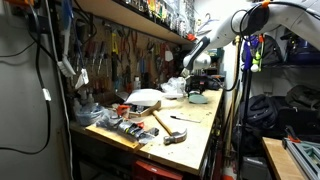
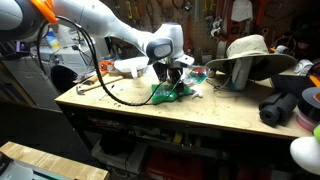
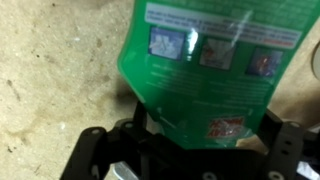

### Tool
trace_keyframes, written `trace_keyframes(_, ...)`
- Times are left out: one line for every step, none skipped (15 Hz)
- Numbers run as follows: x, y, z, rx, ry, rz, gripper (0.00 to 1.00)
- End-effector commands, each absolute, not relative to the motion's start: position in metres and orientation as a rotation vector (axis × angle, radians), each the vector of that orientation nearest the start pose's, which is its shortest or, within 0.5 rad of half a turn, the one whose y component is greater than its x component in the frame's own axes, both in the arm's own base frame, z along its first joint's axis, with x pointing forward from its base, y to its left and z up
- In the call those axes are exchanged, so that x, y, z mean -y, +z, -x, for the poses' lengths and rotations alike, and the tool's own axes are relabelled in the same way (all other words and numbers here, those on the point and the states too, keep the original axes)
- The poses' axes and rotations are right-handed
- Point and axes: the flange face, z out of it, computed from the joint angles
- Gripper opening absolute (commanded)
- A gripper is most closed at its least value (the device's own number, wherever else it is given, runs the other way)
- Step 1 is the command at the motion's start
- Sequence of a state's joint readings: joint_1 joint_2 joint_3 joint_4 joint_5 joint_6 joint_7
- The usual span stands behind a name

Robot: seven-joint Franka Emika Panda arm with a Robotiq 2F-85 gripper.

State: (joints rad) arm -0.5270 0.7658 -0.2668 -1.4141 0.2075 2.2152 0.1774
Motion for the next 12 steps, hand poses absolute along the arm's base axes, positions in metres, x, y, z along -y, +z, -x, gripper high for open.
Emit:
trace_keyframes(0.472,0.25,-0.531,-1.467,0.084,2.759,1.0)
trace_keyframes(0.469,0.249,-0.528,-1.46,0.11,2.756,1.0)
trace_keyframes(0.465,0.249,-0.525,-1.451,0.132,2.753,1.0)
trace_keyframes(0.46,0.249,-0.522,-1.44,0.155,2.749,1.0)
trace_keyframes(0.455,0.249,-0.518,-1.439,0.162,2.744,1.0)
trace_keyframes(0.45,0.25,-0.515,-1.434,0.17,2.741,1.0)
trace_keyframes(0.445,0.25,-0.512,-1.426,0.179,2.742,1.0)
trace_keyframes(0.44,0.25,-0.509,-1.425,0.179,2.739,1.0)
trace_keyframes(0.434,0.25,-0.506,-1.42,0.189,2.736,1.0)
trace_keyframes(0.429,0.251,-0.504,-1.425,0.189,2.731,1.0)
trace_keyframes(0.423,0.251,-0.501,-1.424,0.201,2.729,1.0)
trace_keyframes(0.417,0.251,-0.5,-1.418,0.206,2.729,1.0)
